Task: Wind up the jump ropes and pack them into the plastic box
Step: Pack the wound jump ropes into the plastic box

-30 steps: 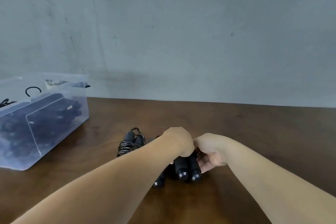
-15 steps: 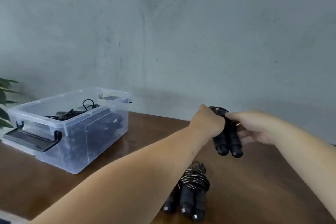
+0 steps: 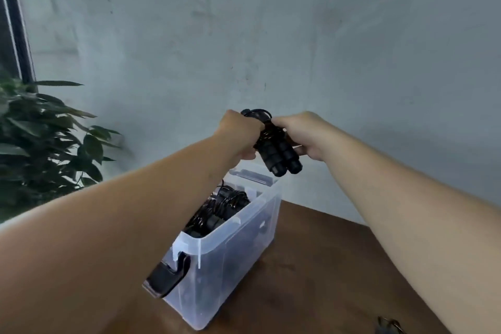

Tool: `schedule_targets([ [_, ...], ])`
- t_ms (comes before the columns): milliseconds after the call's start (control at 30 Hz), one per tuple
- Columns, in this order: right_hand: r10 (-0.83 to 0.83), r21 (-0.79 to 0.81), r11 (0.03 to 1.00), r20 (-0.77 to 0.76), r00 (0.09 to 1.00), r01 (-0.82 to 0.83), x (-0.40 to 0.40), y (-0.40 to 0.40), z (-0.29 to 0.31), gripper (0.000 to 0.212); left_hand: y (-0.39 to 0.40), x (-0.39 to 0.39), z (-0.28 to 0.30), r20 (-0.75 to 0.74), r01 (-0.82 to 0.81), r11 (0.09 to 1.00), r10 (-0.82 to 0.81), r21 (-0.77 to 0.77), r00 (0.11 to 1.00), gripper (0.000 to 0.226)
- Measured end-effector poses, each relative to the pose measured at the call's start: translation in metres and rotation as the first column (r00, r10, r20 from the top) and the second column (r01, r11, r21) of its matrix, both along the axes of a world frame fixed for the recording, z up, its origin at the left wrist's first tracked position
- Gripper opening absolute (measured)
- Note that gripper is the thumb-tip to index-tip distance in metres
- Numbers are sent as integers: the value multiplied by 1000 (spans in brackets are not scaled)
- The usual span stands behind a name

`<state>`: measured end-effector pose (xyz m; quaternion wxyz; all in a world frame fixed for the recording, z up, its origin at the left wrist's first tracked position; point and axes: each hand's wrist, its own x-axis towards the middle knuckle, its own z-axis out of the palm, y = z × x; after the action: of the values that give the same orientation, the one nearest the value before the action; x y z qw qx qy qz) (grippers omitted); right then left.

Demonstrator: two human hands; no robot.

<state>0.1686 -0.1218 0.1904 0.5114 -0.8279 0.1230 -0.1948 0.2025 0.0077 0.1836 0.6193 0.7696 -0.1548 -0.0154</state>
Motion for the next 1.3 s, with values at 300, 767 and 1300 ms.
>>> schedule_targets([
  [300,15,-303,947,-283,959,-104,128,21,-57,17,22,105,-55,-323,107,969,-31,221,946,27],
  [767,-165,-727,679,-291,943,-106,152,17,-81,19,10,135,-83,-68,130,622,-122,772,990,31],
  [1300,-102,-772,551,-440,892,-318,136,27,-75,32,18,151,-91,-47,132,509,-176,851,983,45],
])
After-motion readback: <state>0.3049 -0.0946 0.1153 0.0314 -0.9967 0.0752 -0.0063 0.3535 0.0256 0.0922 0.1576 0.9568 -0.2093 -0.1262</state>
